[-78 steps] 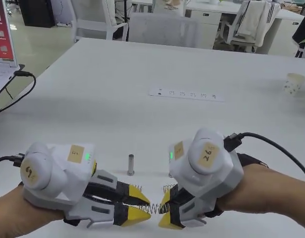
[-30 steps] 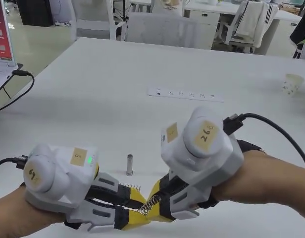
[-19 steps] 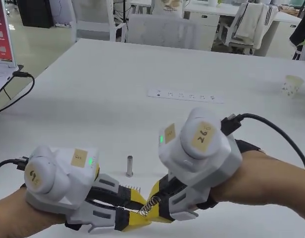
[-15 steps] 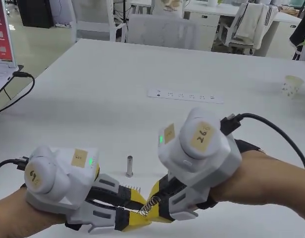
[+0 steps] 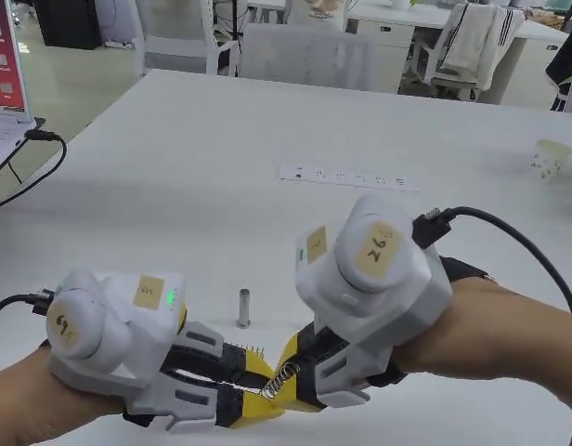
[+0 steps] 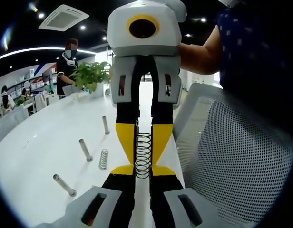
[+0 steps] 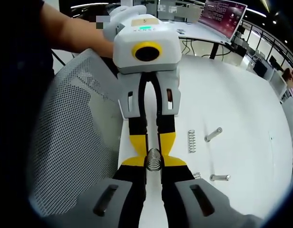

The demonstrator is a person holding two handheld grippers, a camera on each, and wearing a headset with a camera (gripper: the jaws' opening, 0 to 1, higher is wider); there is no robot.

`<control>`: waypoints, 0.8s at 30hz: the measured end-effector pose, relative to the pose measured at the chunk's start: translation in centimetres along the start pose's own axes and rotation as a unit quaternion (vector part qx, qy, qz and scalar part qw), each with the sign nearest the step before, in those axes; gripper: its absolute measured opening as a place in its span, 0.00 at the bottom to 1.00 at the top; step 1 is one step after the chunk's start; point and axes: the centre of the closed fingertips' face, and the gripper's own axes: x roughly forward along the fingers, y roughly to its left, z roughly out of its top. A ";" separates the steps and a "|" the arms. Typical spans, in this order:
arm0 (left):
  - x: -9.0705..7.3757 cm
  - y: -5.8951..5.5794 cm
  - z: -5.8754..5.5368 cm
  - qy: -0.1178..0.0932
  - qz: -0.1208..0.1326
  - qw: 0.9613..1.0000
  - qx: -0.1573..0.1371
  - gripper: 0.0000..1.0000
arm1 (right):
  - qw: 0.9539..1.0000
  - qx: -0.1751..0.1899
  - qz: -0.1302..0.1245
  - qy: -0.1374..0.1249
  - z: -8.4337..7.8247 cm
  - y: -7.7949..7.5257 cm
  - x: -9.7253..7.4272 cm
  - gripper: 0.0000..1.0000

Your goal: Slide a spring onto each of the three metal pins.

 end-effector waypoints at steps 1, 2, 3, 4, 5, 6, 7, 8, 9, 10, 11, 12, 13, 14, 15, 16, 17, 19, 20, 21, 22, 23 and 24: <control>0.0 0.0 0.0 0.000 0.000 1.000 -0.001 0.02 | 1.000 0.000 0.000 0.000 0.0 0.0 0.0 0.08; 0.0 0.0 0.0 0.002 0.000 1.000 -0.006 0.02 | 1.000 0.000 0.001 0.000 0.0 0.0 0.0 0.08; 0.0 0.0 0.0 0.002 -0.001 1.000 -0.009 0.03 | 1.000 0.000 0.002 0.000 0.0 0.0 0.0 0.08; 0.0 0.1 0.0 0.002 0.000 1.000 -0.010 0.03 | 1.000 0.000 0.002 0.000 0.0 0.0 0.0 0.08; 0.0 0.1 0.0 0.002 0.000 1.000 -0.013 0.03 | 1.000 0.000 0.001 -0.001 0.0 -0.1 0.0 0.08; 0.0 0.1 0.1 -0.002 0.000 1.000 -0.018 0.04 | 1.000 0.001 0.000 -0.003 0.0 -0.2 -0.1 0.08; 0.0 0.1 0.1 -0.004 0.000 1.000 -0.021 0.05 | 1.000 0.001 0.000 -0.003 0.0 -0.2 -0.1 0.08; 0.1 0.1 0.1 -0.003 0.000 1.000 -0.023 0.06 | 1.000 0.000 -0.001 -0.001 0.0 -0.3 -0.1 0.08; 0.1 0.1 0.1 -0.005 0.000 1.000 -0.029 0.08 | 1.000 0.000 -0.002 0.000 -0.1 -0.3 -0.2 0.08; 0.1 0.2 0.1 -0.005 0.000 0.999 -0.032 0.09 | 1.000 0.000 -0.002 0.001 -0.1 -0.4 -0.2 0.08; 0.1 0.2 0.1 -0.005 0.001 1.000 -0.030 0.09 | 1.000 0.000 -0.003 0.003 -0.2 -0.4 -0.2 0.08; 0.1 0.2 0.0 -0.005 0.001 1.000 -0.031 0.09 | 1.000 0.000 -0.004 0.003 -0.3 -0.5 -0.3 0.08; 0.0 0.2 0.1 -0.006 0.002 0.999 -0.033 0.10 | 1.000 0.001 -0.004 0.005 -0.4 -0.6 -0.3 0.08; 0.0 0.3 0.1 -0.007 0.003 0.999 -0.035 0.12 | 1.000 0.001 -0.005 0.008 -0.5 -0.6 -0.4 0.08; 0.0 0.3 0.0 -0.006 0.005 0.999 -0.037 0.13 | 1.000 0.001 -0.006 0.009 -0.6 -0.7 -0.4 0.08; 0.0 0.4 0.0 -0.006 0.006 0.999 -0.038 0.13 | 1.000 0.002 -0.007 0.012 -0.9 -0.9 -0.6 0.08; -0.1 0.5 0.0 -0.007 0.009 0.999 -0.039 0.14 | 1.000 0.003 -0.008 0.014 -1.0 -0.9 -0.7 0.08; -0.3 0.7 -0.1 -0.009 0.013 0.999 -0.044 0.16 | 1.000 0.005 -0.012 0.014 -1.3 -1.2 -1.0 0.08; -0.4 0.8 -0.1 -0.010 0.014 0.999 -0.045 0.16 | 1.000 0.007 -0.013 0.016 -1.4 -1.3 -1.1 0.08; -0.4 0.9 -0.1 -0.011 0.017 0.999 -0.048 0.17 | 1.000 0.007 -0.016 0.018 -1.6 -1.5 -1.3 0.08; -0.5 0.9 -0.2 -0.011 0.019 0.998 -0.051 0.18 | 1.000 0.008 -0.017 0.019 -1.8 -1.6 -1.4 0.08; -0.5 1.0 -0.2 -0.010 0.021 0.998 -0.053 0.20 | 1.000 0.011 -0.020 0.020 -2.0 -1.8 -1.5 0.08; -0.6 1.1 -0.4 -0.008 0.023 0.998 -0.058 0.21 | 0.999 0.012 -0.022 0.021 -2.1 -1.9 -1.6 0.08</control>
